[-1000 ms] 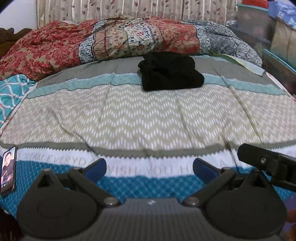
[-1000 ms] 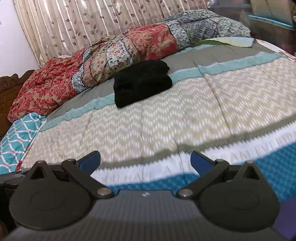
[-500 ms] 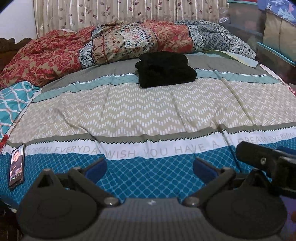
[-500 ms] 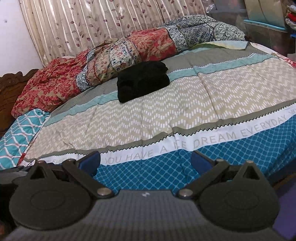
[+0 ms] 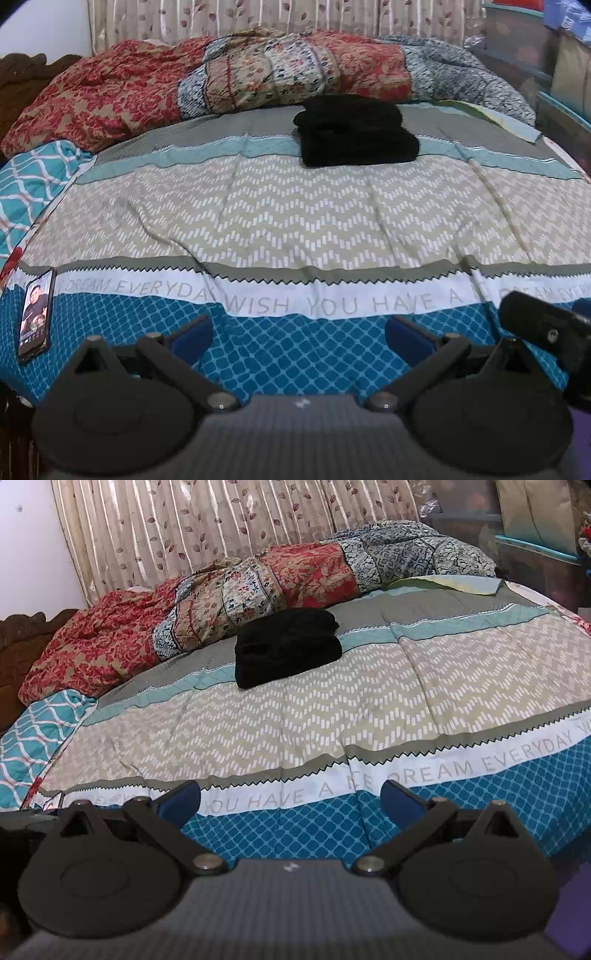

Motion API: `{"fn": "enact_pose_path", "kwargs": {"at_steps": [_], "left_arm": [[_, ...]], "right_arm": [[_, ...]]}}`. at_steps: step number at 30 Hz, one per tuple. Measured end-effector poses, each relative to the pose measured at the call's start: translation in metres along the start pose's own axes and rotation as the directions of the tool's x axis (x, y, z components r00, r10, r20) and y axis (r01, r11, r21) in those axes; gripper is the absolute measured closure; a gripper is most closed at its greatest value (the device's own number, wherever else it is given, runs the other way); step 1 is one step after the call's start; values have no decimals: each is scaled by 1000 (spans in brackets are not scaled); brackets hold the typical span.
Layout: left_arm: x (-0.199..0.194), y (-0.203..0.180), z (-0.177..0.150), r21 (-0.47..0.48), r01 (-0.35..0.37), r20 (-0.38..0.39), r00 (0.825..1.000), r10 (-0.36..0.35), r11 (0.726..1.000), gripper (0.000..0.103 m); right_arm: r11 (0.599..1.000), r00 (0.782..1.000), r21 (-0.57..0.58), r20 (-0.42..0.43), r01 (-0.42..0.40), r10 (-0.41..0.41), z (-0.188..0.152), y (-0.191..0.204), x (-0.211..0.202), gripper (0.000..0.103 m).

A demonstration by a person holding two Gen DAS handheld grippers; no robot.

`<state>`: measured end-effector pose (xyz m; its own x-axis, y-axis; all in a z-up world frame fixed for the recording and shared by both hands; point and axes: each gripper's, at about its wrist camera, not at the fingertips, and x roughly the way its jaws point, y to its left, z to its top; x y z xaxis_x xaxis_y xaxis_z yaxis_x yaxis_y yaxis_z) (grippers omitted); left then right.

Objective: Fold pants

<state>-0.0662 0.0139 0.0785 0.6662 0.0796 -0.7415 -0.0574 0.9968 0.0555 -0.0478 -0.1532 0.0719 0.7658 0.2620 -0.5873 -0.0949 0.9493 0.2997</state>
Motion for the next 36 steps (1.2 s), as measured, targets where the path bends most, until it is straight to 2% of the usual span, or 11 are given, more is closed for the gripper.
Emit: {"fn": "enact_pose_path", "kwargs": {"at_steps": [16, 36], "left_arm": [[26, -3, 0, 30, -37, -84, 996, 40, 999, 0], [43, 0, -2, 42, -82, -118, 989, 87, 996, 0]], "right_arm": [[998, 999, 62, -46, -11, 14, -1, -9, 16, 0], [996, 995, 91, -91, -22, 31, -1, -16, 30, 0]]}}
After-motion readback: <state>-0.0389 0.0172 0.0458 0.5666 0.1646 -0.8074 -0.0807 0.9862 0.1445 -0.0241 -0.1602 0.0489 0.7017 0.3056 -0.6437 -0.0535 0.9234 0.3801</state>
